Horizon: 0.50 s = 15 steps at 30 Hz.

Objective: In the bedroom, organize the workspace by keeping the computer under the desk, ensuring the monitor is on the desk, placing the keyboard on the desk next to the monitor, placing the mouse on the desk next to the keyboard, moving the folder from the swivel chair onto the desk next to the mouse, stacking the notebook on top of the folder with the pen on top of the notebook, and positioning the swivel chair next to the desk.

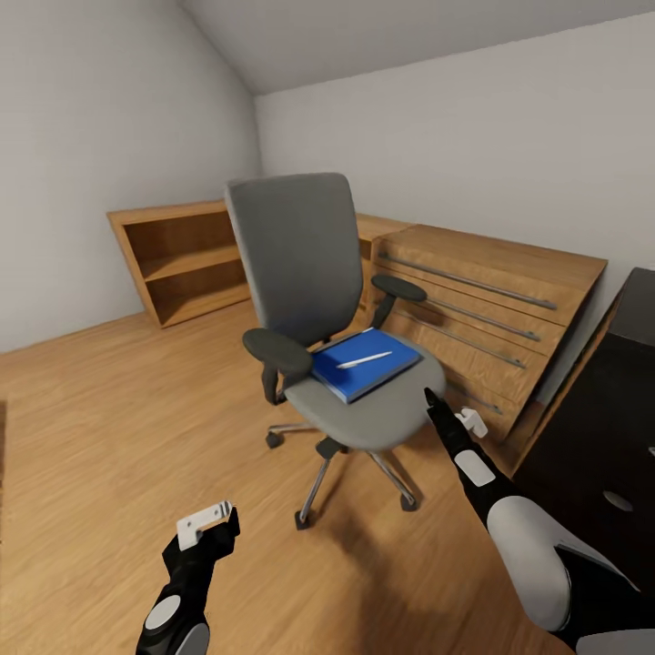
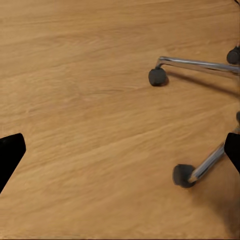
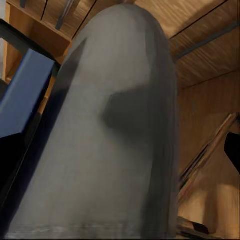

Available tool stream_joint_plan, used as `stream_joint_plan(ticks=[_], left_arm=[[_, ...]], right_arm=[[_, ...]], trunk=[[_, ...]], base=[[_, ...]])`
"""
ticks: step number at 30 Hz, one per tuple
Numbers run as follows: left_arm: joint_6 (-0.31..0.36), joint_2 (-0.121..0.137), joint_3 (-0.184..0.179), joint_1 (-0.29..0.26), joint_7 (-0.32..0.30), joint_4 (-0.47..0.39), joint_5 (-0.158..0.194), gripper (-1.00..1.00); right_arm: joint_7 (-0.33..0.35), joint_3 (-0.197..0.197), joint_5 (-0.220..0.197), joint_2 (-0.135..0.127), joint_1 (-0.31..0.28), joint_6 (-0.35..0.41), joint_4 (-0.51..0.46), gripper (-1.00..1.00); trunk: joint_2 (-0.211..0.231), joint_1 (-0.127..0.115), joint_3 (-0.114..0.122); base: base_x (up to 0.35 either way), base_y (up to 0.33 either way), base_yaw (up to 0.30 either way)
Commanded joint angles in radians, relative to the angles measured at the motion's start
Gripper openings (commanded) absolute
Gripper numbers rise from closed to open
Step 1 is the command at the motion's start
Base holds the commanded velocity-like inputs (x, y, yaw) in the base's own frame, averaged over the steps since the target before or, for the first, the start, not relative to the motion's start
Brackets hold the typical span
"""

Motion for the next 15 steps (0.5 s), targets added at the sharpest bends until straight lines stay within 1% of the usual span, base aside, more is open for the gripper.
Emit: stream_joint_plan(ticks=[1, 9, 12, 15], left_arm=[[0.004, 0.001, -0.002, -0.001, 0.007, -0.002, 0.003, 1.0], [0.004, 0.001, -0.003, -0.001, 0.007, -0.002, 0.003, 1.0], [0.004, 0.001, -0.002, -0.001, 0.007, -0.002, 0.002, 1.0], [0.004, 0.001, -0.002, -0.001, 0.007, -0.002, 0.002, 1.0]], right_arm=[[0.007, -0.001, -0.01, 0.0, -0.001, -0.001, 0.002, 1.0], [0.007, -0.001, -0.01, 0.0, -0.001, -0.001, 0.002, 1.0], [0.007, -0.001, -0.01, 0.0, -0.001, -0.001, 0.002, 1.0], [0.007, -0.001, -0.01, 0.0, -0.001, -0.001, 0.002, 1.0]], trunk=[[0.0, -0.001, -0.001], [0.0, -0.001, -0.001], [0.0, -0.001, -0.001], [0.0, -0.001, -0.001]], base=[[-0.304, 0.0, 0.0], [-0.299, 0.0, 0.0], [-0.224, 0.0, 0.0], [-0.152, 0.0, 0.0]])
